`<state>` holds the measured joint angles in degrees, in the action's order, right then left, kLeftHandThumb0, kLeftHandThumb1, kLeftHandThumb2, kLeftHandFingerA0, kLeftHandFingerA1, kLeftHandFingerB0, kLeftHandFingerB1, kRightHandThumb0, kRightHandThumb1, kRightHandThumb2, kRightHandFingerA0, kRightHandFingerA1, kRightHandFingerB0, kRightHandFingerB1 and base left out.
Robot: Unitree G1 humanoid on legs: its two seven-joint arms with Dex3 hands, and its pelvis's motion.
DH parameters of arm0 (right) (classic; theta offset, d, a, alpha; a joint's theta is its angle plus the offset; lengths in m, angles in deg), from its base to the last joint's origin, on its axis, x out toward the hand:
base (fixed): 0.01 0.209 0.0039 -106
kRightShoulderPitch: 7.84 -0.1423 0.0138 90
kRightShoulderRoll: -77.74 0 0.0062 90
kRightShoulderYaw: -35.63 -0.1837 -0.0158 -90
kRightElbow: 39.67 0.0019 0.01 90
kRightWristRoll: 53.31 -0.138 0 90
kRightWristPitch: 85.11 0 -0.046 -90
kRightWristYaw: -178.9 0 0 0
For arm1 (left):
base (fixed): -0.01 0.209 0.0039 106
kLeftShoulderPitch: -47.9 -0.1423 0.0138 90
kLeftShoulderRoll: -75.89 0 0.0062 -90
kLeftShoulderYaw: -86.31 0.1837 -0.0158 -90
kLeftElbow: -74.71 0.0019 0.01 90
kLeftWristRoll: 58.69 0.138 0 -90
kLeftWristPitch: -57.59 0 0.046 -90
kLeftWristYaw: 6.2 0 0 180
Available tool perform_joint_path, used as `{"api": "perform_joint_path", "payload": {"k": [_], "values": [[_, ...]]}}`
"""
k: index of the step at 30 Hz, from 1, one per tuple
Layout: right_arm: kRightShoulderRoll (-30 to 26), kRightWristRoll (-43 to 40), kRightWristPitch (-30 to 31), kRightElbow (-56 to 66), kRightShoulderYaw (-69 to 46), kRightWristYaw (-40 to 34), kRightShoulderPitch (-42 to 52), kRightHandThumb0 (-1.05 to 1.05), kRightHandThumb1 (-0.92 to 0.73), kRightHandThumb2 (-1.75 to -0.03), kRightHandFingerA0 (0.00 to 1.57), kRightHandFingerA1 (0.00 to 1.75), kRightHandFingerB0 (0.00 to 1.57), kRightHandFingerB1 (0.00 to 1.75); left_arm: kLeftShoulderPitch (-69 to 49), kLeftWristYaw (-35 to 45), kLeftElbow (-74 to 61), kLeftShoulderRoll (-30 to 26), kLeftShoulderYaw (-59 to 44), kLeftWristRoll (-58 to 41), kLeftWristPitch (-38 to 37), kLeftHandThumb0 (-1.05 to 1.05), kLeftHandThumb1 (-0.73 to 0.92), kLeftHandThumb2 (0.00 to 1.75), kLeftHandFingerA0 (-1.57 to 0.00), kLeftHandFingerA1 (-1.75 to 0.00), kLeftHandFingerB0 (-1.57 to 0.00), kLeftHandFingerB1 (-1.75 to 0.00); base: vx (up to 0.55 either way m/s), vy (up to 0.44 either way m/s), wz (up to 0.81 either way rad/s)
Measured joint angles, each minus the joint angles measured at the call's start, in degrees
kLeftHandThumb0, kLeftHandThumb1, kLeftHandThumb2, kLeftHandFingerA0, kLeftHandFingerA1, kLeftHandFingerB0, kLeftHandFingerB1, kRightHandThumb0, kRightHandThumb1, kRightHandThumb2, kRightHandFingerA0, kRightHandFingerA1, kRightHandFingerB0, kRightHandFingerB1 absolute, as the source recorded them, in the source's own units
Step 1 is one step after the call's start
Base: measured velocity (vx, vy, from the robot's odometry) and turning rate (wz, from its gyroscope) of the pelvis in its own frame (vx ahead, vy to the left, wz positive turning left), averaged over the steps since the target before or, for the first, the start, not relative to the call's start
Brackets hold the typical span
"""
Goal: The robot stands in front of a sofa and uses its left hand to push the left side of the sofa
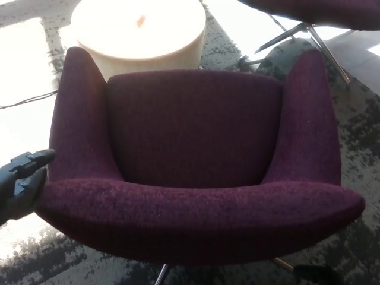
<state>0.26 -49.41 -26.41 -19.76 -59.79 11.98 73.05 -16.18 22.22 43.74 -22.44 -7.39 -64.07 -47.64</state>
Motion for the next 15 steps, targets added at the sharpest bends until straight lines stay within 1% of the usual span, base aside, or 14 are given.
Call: {"api": "perform_joint_path", "payload": {"k": [1,2,3,6,7,9,10,12,13,15], "values": [[0.0,0.0,0.0,0.0,0.0,0.0,0.0,-0.58,-0.29,-1.12,0.07,0.73,0.0,0.68,-0.2,0.0,-0.3,0.1,0.0,0.0,-0.1,-0.91,0.81,1.17,-0.05,-0.3,-0.14,-0.24,0.0,0.0,0.0],[0.0,0.0,0.0,0.0,0.0,0.0,0.0,-0.58,-0.28,-1.12,0.07,0.73,0.0,0.68,-0.5,0.0,-0.8,0.2,0.1,0.0,-0.1,-0.89,0.8,1.16,-0.06,-0.3,-0.11,-0.23,0.0,0.0,0.0],[0.0,0.0,0.0,0.0,0.0,0.0,0.1,-0.59,-0.27,-1.11,0.07,0.73,0.0,0.68,-1.0,0.0,-1.6,0.4,0.3,0.0,-0.1,-0.93,0.82,1.18,-0.04,-0.26,-0.14,-0.22,0.0,0.0,0.0],[0.0,0.0,0.0,-0.1,-0.1,0.1,0.1,-0.59,-0.27,-1.11,0.07,0.73,0.0,0.68,-3.1,0.1,-5.1,0.8,1.2,0.0,-0.1,-0.93,0.82,1.18,-0.04,-0.26,-0.14,-0.22,0.0,0.0,0.0],[0.0,0.0,0.0,-0.1,-0.1,0.2,0.1,-0.6,-0.27,-1.11,0.07,0.74,0.0,0.69,-3.6,0.2,-5.9,0.9,1.4,0.0,-0.1,-0.92,0.81,1.18,0.0,-0.31,-0.14,-0.23,0.0,0.0,0.0],[0.0,-0.1,0.0,-0.2,-0.3,0.4,0.1,-0.6,-0.28,-1.12,0.08,0.74,0.0,0.69,-5.2,0.4,-8.8,1.5,2.3,0.0,-0.1,-0.91,0.81,1.18,0.0,-0.34,-0.16,-0.23,0.0,0.0,0.0],[0.0,-0.1,0.0,-0.2,-0.3,0.5,0.1,-0.59,-0.29,-1.13,0.08,0.74,0.0,0.68,-5.5,0.4,-9.3,1.6,2.4,0.0,-0.1,-0.91,0.8,1.18,0.0,-0.3,-0.13,-0.22,0.0,0.0,0.0],[0.0,-0.1,0.0,-0.2,-0.2,0.6,0.1,-0.59,-0.29,-1.12,0.08,0.74,0.0,0.68,-7.5,0.6,-12.9,2.1,3.4,0.0,0.0,-0.91,0.81,1.19,0.0,-0.29,-0.14,-0.22,0.0,0.0,0.0],[0.0,0.0,0.0,-0.3,-0.2,0.6,0.1,-0.58,-0.29,-1.13,0.08,0.73,0.0,0.68,-8.5,0.6,-14.8,2.2,4.0,0.0,0.2,-0.92,0.81,1.18,0.0,-0.3,-0.16,-0.23,0.0,0.0,0.0],[0.0,0.0,0.0,-0.3,-0.2,0.6,0.1,-0.59,-0.29,-1.12,0.07,0.73,0.0,0.68,-10.0,0.7,-18.0,2.5,5.2,0.1,0.7,-0.93,0.81,1.18,-0.04,-0.31,-0.15,-0.23,0.0,0.0,0.0]]}}
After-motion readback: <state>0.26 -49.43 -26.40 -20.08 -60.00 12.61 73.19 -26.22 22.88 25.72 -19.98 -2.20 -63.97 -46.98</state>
